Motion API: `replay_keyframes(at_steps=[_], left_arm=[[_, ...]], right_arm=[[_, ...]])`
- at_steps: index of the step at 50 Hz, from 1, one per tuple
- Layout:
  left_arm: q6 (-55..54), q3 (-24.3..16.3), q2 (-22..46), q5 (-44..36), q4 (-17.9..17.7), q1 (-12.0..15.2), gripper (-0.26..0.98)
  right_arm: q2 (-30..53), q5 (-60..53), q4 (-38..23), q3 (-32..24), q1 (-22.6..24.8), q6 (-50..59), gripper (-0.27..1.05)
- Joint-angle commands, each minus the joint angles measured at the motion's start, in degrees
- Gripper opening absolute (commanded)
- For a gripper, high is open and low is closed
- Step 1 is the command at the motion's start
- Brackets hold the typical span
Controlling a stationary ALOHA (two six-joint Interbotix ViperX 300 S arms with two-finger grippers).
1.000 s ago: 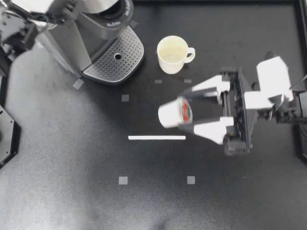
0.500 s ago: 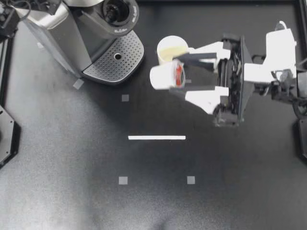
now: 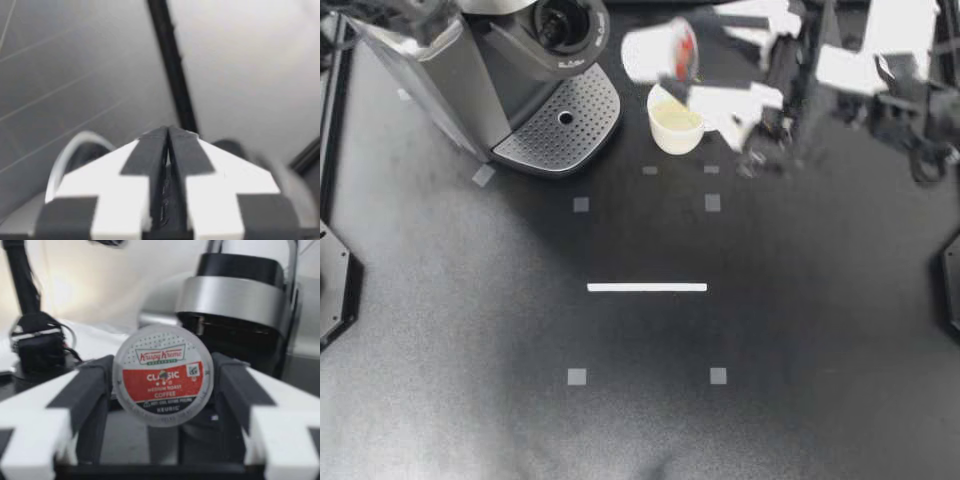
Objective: Place the coffee capsule inside the capsule container, then place the cup onto the center of the cup tray.
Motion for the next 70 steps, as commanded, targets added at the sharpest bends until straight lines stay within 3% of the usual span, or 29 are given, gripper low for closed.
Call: replay_keyframes(at_steps=[1, 9, 20, 70], left_arm=[[-0.4, -0.8, -1.9, -1.5, 0.4, 0.2, 0.13], [-0.4, 0.5, -4.0, -1.6, 0.5, 0.2, 0.13], [-1.0, 2.2, -6.2, -1.6, 0.5, 0.2, 0.13], [-0.9, 4.0, -8.4, -1.6, 0.5, 0.2, 0.13]], right_arm=[[1.0, 3.3, -0.3, -4.4, -0.8, -0.9, 0.58], [5.0, 13.8, -0.3, -11.3, -1.5, -3.5, 0.58], [8.7, 17.7, -0.3, -15.7, -2.8, -5.8, 0.58], [14.9, 19.7, -0.4, -21.1, -4.4, -7.7, 0.58]])
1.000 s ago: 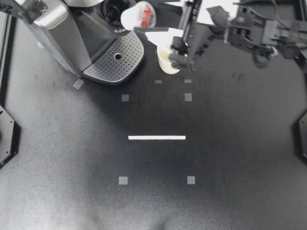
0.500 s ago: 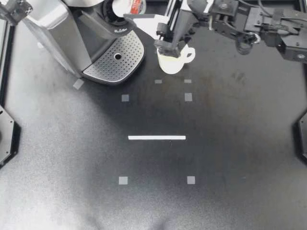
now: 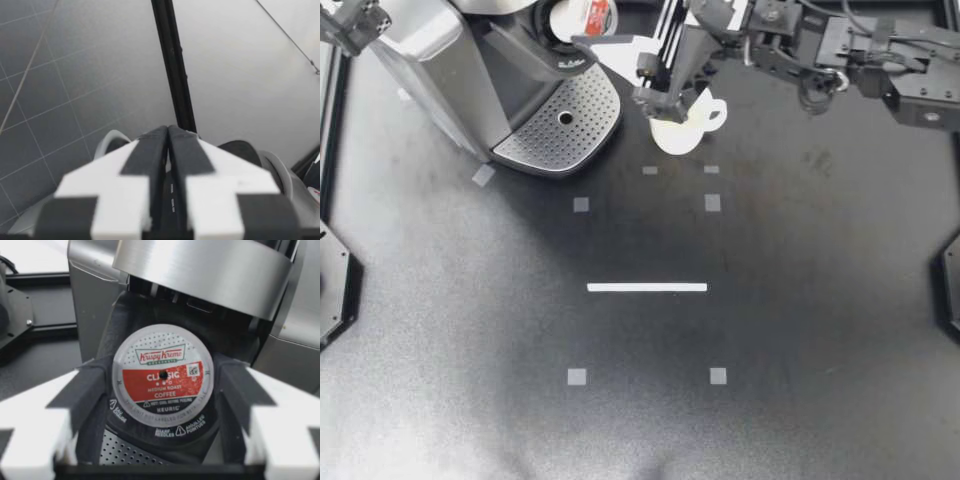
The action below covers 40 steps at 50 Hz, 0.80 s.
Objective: Place the coffee capsule inside the capsule container, then place the cup onto the center of the cup tray.
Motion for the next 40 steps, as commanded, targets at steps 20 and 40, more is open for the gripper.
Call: replay_keyframes(at_steps=[20, 40], left_arm=[[-0.2, -0.4, -0.1, 0.0, 0.4, 0.2, 0.13], [-0.2, -0.3, -0.1, -0.1, 0.3, 0.3, 0.13]], right_arm=[[3.5, 4.0, -1.6, -6.5, -0.4, -0.3, 0.62], [2.2, 1.3, -2.2, -5.5, -0.4, -0.4, 0.78]])
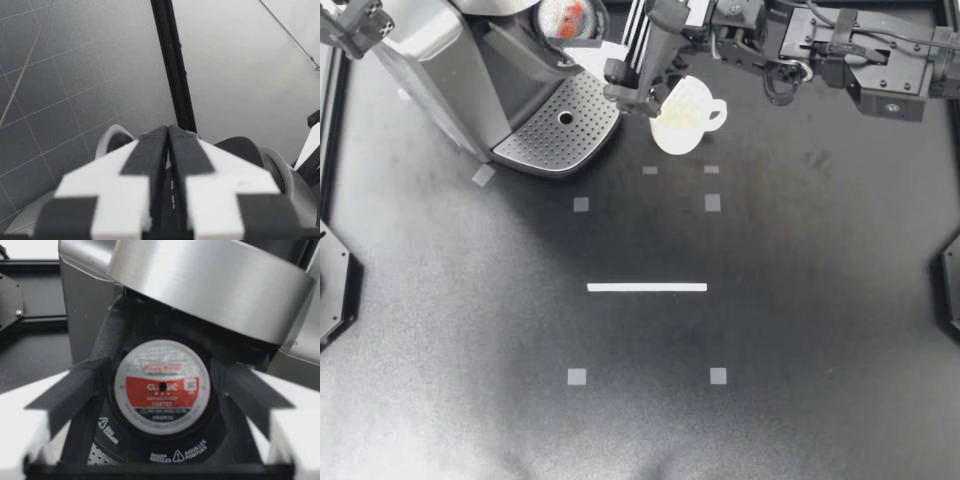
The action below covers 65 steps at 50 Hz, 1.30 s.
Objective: Place the coffee capsule inside the capsule container, then place the cup onto the center of the cup tray.
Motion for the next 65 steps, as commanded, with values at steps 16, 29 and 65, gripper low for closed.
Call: replay_keyframes(at_steps=[16, 29, 65], left_arm=[[-0.1, 2.1, -1.1, 5.7, 0.9, 0.2, 0.13], [-3.1, 5.6, -2.5, 16.6, 4.7, 0.2, 0.13], [-15.9, 7.0, 2.3, 6.9, 5.5, 9.1, 0.13]], right_arm=[[-5.7, -1.8, 0.8, 2.5, 0.0, 0.5, 0.78], [-13.1, -7.7, 1.1, 8.8, 3.6, 0.6, 0.78], [-26.9, -28.9, 2.3, 27.1, 7.6, 6.0, 0.47]])
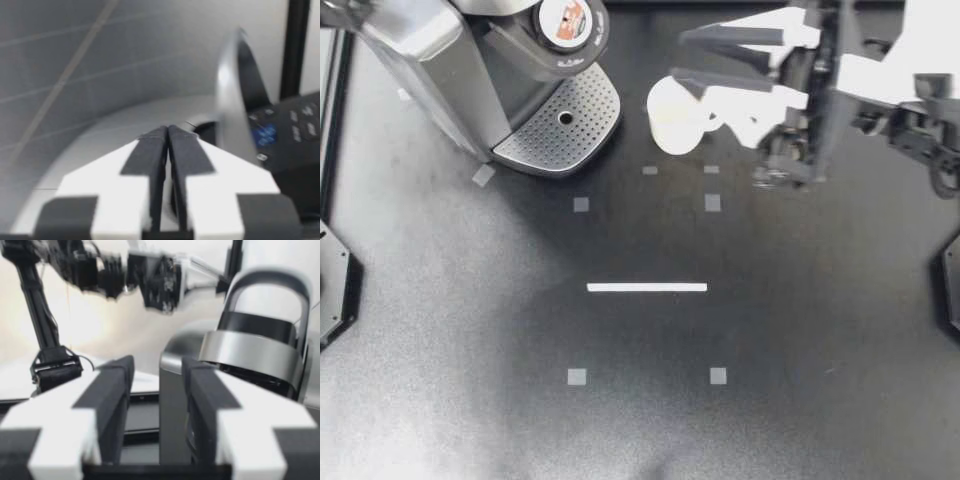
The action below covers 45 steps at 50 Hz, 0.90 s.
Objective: Place the coffee capsule inside the capsule container, then place the cup onto the center of the cup tray.
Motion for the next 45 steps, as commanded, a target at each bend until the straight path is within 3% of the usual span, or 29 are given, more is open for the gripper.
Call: replay_keyframes(at_steps=[1, 9, 21, 34, 45], left_arm=[[-0.4, -1.9, 0.8, -0.5, 0.4, 0.3, 0.13], [-1.5, -2.5, 1.2, -3.2, 0.4, 0.3, 0.13], [-2.8, -3.6, -0.9, -18.8, 0.6, 0.3, 0.13], [-5.9, -4.8, -0.7, -27.2, 0.5, 0.3, 0.13], [-6.9, -5.7, 2.4, -29.0, 0.5, -1.8, 0.13]], right_arm=[[-1.9, -1.2, 0.1, -0.2, 0.3, 0.3, 0.47], [-2.9, -1.4, 0.1, 0.9, 0.3, 0.6, 0.47], [-3.7, -1.5, 0.0, 1.3, 0.3, 0.5, 0.47], [-3.9, -1.8, 0.0, 1.7, 0.3, 0.6, 0.47], [-3.7, -2.7, 0.0, 1.8, 0.3, 0.8, 0.47]])
